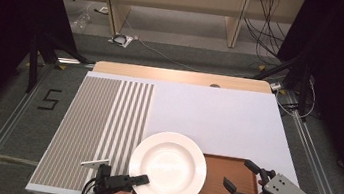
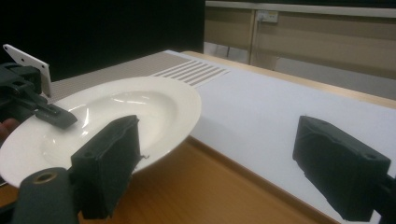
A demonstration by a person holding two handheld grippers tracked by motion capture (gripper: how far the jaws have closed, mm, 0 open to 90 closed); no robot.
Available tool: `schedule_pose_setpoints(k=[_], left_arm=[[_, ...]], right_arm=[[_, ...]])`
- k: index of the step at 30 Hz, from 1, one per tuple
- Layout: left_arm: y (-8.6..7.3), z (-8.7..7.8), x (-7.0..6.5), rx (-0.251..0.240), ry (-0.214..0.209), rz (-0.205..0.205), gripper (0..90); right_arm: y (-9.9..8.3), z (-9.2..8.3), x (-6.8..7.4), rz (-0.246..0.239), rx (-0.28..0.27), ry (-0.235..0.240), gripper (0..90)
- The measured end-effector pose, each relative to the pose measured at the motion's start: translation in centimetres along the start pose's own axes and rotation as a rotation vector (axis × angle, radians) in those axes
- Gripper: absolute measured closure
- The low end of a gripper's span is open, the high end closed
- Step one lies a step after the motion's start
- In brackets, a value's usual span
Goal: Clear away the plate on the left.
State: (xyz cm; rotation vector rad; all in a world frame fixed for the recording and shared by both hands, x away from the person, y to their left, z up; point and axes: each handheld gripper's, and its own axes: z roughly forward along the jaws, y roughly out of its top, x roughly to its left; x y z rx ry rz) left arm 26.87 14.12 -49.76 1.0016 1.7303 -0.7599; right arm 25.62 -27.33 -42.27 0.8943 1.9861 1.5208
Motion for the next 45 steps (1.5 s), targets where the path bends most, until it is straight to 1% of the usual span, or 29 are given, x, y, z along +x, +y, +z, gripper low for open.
schedule_pose_setpoints(k=[3, 9, 17, 18, 27, 33, 34, 38, 41, 42, 43, 45], left_arm=[[-0.3, 0.5, 0.0, 0.02, 0.002, 0.005, 78.7], [-0.9, 1.5, 0.0, 0.06, 0.023, 0.016, 78.6], [-1.8, 2.9, -0.1, 0.104, 0.04, 0.034, 78.5], [-1.9, 3.0, -0.1, 0.105, 0.041, 0.03, 78.5], [-2.5, 3.9, 0.0, 0.141, 0.056, 0.047, 78.4], [-2.7, 4.5, -0.1, 0.152, 0.057, 0.051, 78.3], [-2.7, 4.6, -0.1, 0.157, 0.059, 0.058, 78.3], [-2.8, 4.9, 0.0, 0.167, 0.061, 0.05, 78.3], [-2.9, 5.2, 0.0, 0.176, 0.067, 0.057, 78.3], [-3.0, 5.3, 0.0, 0.178, 0.069, 0.051, 78.3], [-3.0, 5.3, 0.1, 0.187, 0.07, 0.057, 78.3], [-3.1, 5.6, 0.1, 0.184, 0.072, 0.052, 78.2]], right_arm=[[0.0, 0.0, 0.0, 0.001, 0.001, 0.0, 15.6], [0.0, 0.0, 0.0, 0.0, -0.002, 0.001, 15.6], [0.0, 0.0, 0.0, 0.0, -0.003, 0.001, 15.6], [0.0, 0.0, 0.0, 0.001, -0.003, 0.002, 15.6], [0.0, 0.0, 0.0, -0.001, -0.006, 0.002, 15.6], [0.0, 0.0, 0.0, 0.0, -0.005, 0.002, 15.6], [0.0, 0.0, 0.0, 0.0, -0.006, 0.002, 15.6], [0.0, -0.1, 0.0, 0.002, -0.003, 0.002, 15.6], [0.0, -0.1, 0.0, 0.0, -0.005, 0.003, 15.6], [0.0, -0.1, 0.0, 0.0, -0.005, 0.002, 15.6], [0.0, -0.1, 0.0, 0.0, -0.005, 0.003, 15.6], [0.0, -0.1, 0.0, 0.002, -0.003, 0.003, 15.6]])
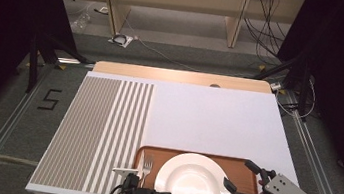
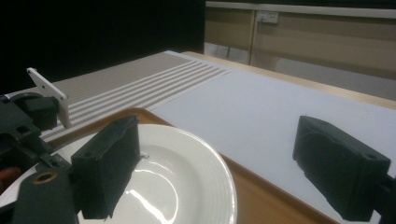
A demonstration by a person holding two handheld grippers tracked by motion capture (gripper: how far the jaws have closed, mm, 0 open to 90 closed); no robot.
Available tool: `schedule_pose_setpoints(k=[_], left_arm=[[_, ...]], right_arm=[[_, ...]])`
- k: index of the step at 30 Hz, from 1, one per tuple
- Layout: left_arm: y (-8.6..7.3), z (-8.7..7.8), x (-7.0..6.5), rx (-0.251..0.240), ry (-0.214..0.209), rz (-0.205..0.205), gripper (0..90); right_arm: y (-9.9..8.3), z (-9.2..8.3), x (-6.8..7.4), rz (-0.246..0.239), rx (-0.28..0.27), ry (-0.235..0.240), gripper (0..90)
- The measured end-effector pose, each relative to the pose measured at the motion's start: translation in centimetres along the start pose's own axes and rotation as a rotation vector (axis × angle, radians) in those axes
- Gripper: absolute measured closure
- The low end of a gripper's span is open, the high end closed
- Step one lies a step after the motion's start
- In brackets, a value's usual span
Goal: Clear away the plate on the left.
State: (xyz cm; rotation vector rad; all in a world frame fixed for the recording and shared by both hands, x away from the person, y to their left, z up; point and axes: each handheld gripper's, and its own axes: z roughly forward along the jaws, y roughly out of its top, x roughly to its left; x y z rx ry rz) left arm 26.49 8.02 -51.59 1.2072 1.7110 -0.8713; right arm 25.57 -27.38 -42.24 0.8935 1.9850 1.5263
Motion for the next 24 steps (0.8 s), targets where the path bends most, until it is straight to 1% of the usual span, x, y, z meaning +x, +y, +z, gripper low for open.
schedule_pose_setpoints(k=[1, 3, 8, 9, 11, 12, 13, 14, 18, 19, 21, 24], left_arm=[[-0.01, 0.06, 0.05, 0.006, 0.002, 0.005, 78.2], [-0.01, 0.25, 0.08, 0.005, 0.002, 0.0, 78.1], [-0.04, 0.36, 0.12, 0.011, 0.004, 0.004, 78.2], [-0.06, 0.39, 0.1, 0.01, 0.005, -0.002, 78.1], [-0.15, 0.39, 0.11, 0.018, 0.014, -0.001, 78.3], [-0.18, 0.39, 0.19, 0.025, 0.017, 0.006, 78.4], [-0.2, 0.45, 0.15, 0.021, 0.018, -0.005, 78.5], [-0.22, 0.46, 0.14, 0.021, 0.02, -0.003, 78.6], [-0.18, 0.43, 0.02, 0.031, 0.032, 0.009, 78.6], [-0.13, 0.42, 0.01, 0.04, 0.038, 0.017, 78.4], [-0.07, 0.45, -0.09, 0.043, 0.042, 0.032, 78.1], [-0.05, 0.43, -0.15, 0.051, 0.052, 0.056, 77.4]], right_arm=[[0.0, 0.0, 0.0, 0.0, 0.0, 0.0, 15.6], [0.0, -0.01, -0.01, 0.0, -0.001, 0.0, 15.6], [0.0, -0.01, -0.01, -0.002, -0.001, 0.001, 15.6], [0.0, -0.01, -0.01, -0.001, 0.0, 0.0, 15.6], [0.0, -0.01, -0.01, 0.0, 0.0, 0.0, 15.6], [0.0, -0.01, -0.01, -0.001, 0.0, 0.0, 15.6], [0.0, -0.01, -0.01, 0.0, 0.0, 0.0, 15.6], [0.0, -0.01, 0.0, -0.001, 0.0, 0.0, 15.6], [0.0, -0.02, 0.02, 0.0, 0.0, 0.0, 15.6], [0.0, -0.02, 0.02, 0.0, 0.0, 0.001, 15.6], [0.04, -0.11, 0.02, -0.003, 0.011, -0.004, 15.6], [0.02, -0.05, 0.03, -0.002, 0.006, -0.002, 15.6]])
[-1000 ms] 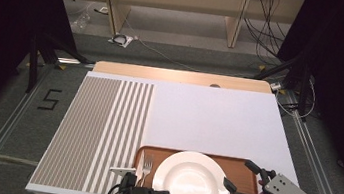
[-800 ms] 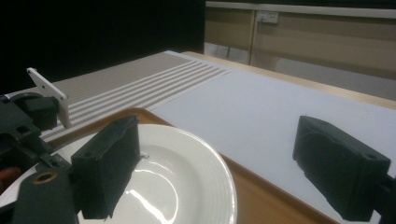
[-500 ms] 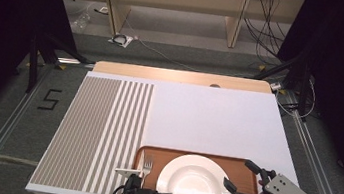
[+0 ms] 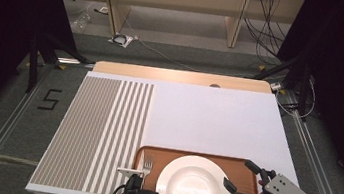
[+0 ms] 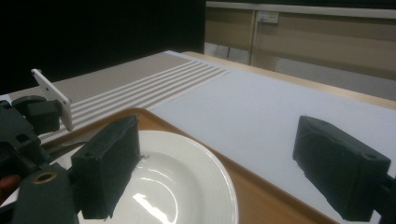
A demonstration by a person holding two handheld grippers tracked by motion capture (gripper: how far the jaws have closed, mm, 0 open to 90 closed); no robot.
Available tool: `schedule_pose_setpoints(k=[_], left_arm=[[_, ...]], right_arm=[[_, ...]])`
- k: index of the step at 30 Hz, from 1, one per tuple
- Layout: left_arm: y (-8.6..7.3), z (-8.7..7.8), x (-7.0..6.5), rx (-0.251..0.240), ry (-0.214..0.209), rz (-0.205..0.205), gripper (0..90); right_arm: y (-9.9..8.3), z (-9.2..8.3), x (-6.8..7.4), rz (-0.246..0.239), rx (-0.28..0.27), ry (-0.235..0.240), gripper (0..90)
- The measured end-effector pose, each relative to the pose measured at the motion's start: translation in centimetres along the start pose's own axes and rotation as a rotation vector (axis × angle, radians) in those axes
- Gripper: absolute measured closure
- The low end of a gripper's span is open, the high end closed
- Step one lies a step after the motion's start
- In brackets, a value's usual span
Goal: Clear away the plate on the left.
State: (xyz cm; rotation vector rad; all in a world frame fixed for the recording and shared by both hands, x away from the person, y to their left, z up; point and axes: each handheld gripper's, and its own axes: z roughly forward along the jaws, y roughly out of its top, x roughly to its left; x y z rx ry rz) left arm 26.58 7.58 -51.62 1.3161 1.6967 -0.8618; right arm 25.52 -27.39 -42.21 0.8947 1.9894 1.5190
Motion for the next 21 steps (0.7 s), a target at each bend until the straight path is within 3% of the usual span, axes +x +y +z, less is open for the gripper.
schedule_pose_setpoints(k=[2, 7, 21], left_arm=[[0.1, -0.1, -0.1, 0.004, 0.0, 0.015, 75.9], [0.0, -0.1, -1.1, 0.01, 0.036, 0.108, 64.5], [0.4, -0.8, -2.2, -0.002, 0.081, 0.216, 48.0]], right_arm=[[0.0, 0.0, 0.0, 0.001, -0.007, 0.002, 15.6], [0.0, 0.1, 0.0, -0.001, -0.008, 0.002, 15.6], [0.0, 0.0, 0.0, -0.002, -0.003, 0.002, 15.6]])
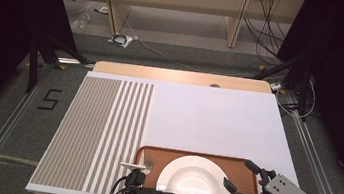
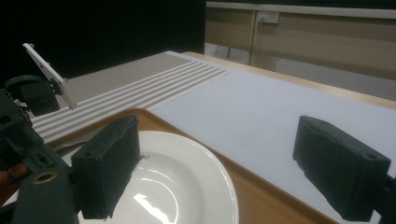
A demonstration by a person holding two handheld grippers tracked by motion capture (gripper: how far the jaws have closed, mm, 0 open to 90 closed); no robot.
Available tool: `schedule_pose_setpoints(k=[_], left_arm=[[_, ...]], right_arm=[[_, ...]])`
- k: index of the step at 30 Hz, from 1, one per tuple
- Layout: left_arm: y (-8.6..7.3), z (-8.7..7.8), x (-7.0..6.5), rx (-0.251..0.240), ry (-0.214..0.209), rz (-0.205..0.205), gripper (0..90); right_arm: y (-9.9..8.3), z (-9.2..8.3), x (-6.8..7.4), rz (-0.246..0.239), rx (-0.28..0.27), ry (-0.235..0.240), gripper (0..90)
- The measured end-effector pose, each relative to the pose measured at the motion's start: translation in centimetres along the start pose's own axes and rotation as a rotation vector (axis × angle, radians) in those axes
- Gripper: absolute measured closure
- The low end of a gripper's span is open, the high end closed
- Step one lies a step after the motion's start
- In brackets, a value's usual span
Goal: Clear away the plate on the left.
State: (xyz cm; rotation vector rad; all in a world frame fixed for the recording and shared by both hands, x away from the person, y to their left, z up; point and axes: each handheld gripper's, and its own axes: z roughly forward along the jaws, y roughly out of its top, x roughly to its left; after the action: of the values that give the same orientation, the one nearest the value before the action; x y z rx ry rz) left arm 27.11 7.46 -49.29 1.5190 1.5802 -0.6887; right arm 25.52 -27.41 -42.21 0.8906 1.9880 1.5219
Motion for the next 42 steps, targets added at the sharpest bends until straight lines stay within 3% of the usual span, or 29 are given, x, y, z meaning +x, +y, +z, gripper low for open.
schedule_pose_setpoints(k=[4, 10, 12, 15, 25, 29, 33, 39, 42], left_arm=[[0.2, -0.3, -0.2, -0.007, 0.021, 0.032, 44.7], [0.8, -1.1, -0.9, -0.024, 0.085, 0.144, 39.3], [0.9, -1.5, -1.1, -0.046, 0.114, 0.159, 35.1], [1.2, -2.1, -1.3, -0.06, 0.118, 0.181, 34.0], [2.0, -3.9, -2.5, -0.122, 0.169, 0.317, 31.0], [2.3, -4.2, -2.8, -0.136, 0.222, 0.391, 29.0], [2.6, -4.7, -2.8, -0.165, 0.238, 0.417, 28.3], [2.9, -5.7, -3.4, -0.201, 0.27, 0.533, 27.9], [3.1, -6.2, -3.5, -0.216, 0.272, 0.572, 27.4]], right_arm=[[0.0, 0.0, 0.0, 0.001, 0.0, 0.0, 15.6], [0.0, 0.0, 0.0, 0.001, -0.001, 0.001, 15.6], [0.0, 0.0, 0.0, 0.001, 0.0, 0.001, 15.6], [0.0, 0.0, 0.0, 0.002, -0.002, 0.003, 15.6], [0.0, 0.0, 0.0, 0.003, -0.003, 0.005, 15.6], [0.0, 0.0, 0.0, 0.002, -0.002, 0.006, 15.6], [0.0, 0.0, 0.0, 0.002, -0.002, 0.006, 15.6], [0.0, 0.0, 0.0, 0.002, -0.002, 0.006, 15.6], [0.0, 0.0, 0.0, 0.003, -0.002, 0.006, 15.6]])
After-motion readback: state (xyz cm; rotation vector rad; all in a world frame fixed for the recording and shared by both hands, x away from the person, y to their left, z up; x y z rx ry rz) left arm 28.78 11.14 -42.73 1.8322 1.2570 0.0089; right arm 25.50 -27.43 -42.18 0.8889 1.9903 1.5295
